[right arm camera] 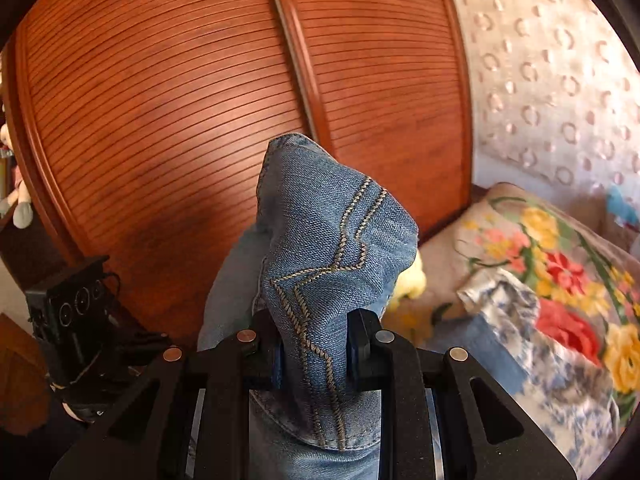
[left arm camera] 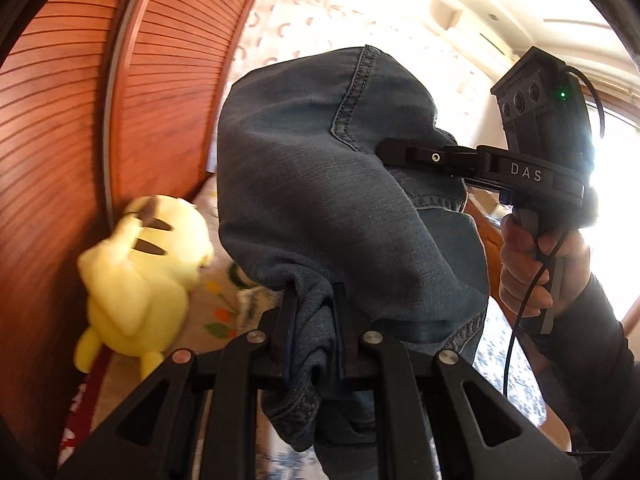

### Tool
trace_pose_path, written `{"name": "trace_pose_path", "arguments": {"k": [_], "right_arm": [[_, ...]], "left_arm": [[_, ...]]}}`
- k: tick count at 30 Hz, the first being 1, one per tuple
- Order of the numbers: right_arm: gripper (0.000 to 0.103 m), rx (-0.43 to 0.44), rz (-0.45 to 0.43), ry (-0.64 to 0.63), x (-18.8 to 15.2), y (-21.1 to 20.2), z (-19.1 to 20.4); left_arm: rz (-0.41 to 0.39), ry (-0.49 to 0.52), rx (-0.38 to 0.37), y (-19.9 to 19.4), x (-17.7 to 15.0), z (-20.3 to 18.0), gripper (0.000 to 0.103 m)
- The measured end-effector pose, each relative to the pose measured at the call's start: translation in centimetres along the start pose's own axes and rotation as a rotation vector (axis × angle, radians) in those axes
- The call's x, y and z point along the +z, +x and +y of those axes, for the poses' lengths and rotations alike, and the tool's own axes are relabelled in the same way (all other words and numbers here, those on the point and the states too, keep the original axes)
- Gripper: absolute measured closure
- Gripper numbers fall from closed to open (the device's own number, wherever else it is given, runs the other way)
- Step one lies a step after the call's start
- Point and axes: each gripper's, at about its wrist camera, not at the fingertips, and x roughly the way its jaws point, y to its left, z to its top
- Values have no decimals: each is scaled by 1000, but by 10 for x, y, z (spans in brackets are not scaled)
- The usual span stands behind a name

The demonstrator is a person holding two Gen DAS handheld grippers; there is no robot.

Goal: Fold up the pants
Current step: 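Lift the folded jeans with both grippers and carry them toward the yellow plush toy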

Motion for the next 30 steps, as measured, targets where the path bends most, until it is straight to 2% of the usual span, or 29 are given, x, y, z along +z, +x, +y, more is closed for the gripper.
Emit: {"name": "trace_pose_path", "arguments": {"k": [5,9,12,17,22,25,27,30], "right_arm": [[82,88,-25,-7,21,23,4],[82,131,-71,58,15,33,-23],[82,96,-47,142,-12,46,-64],[82,-21,15,295,-73,53,-139],[80,-85,51,380,-123,40,-189],[72,-116,66,361,-134,37,-195],[57,-116,70,379,-143,28,-203],[50,-102,76,375,-145,17,-208]], "left_arm": [[-32,-12,62,-12,20,17,92],[-12,8,100,-3,27,14,92],[69,13,96,41,21,16,92],[213,38,65,122,-5,6,92],[267,50,49,160,-16,7,89],[293,60,64,171,-20,5,85],[283,57,67,168,-22,4,84],[254,66,78,157,-19,-4,78]]}}
